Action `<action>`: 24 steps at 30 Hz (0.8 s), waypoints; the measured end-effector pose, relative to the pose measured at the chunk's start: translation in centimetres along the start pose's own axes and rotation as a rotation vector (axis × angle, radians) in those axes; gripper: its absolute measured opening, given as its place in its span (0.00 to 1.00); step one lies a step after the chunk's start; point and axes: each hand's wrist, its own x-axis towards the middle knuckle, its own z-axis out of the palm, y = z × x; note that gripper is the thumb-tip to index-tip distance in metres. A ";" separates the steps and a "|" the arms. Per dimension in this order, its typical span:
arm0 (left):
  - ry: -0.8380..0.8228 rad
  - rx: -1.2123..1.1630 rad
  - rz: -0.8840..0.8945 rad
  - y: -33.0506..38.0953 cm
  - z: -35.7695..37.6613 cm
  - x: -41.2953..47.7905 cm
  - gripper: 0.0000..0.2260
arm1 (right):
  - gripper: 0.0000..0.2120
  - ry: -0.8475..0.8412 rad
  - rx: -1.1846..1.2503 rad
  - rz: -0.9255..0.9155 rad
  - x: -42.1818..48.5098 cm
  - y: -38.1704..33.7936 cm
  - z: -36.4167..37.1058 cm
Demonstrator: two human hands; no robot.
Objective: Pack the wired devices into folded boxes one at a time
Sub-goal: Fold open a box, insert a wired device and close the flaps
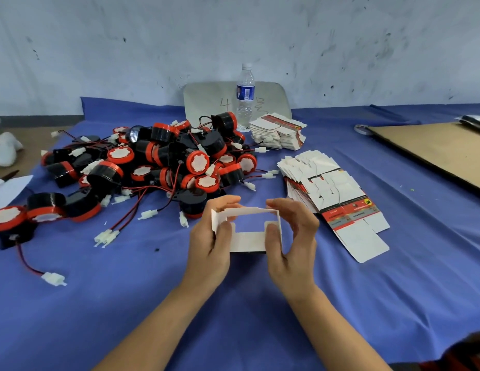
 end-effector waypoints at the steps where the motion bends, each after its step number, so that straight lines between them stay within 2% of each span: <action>1: 0.007 0.000 -0.014 0.0 -0.1 0.1 0.17 | 0.09 -0.001 -0.012 -0.035 0.0 0.0 0.0; 6: 0.019 -0.041 -0.035 -0.1 -0.3 0.2 0.20 | 0.09 -0.043 -0.156 -0.103 0.0 0.0 -0.2; 9: 0.017 -0.016 -0.012 -0.2 -0.4 0.3 0.19 | 0.17 -0.061 -0.169 -0.049 0.0 -0.2 -0.1; 11: 0.007 0.027 0.043 -0.2 -0.4 0.3 0.20 | 0.16 -0.059 -0.155 0.026 0.1 -0.4 0.0; 15: -0.050 0.161 0.225 -0.4 -0.3 0.3 0.28 | 0.10 0.035 -0.070 0.153 0.4 -0.6 0.0; 19: -0.077 0.272 0.388 -0.8 -0.2 0.5 0.29 | 0.13 0.134 -0.007 0.275 0.7 -0.7 -0.4; 24: -0.048 0.264 0.432 -0.9 -0.1 0.6 0.25 | 0.12 0.139 0.018 0.315 0.9 -1.0 -0.2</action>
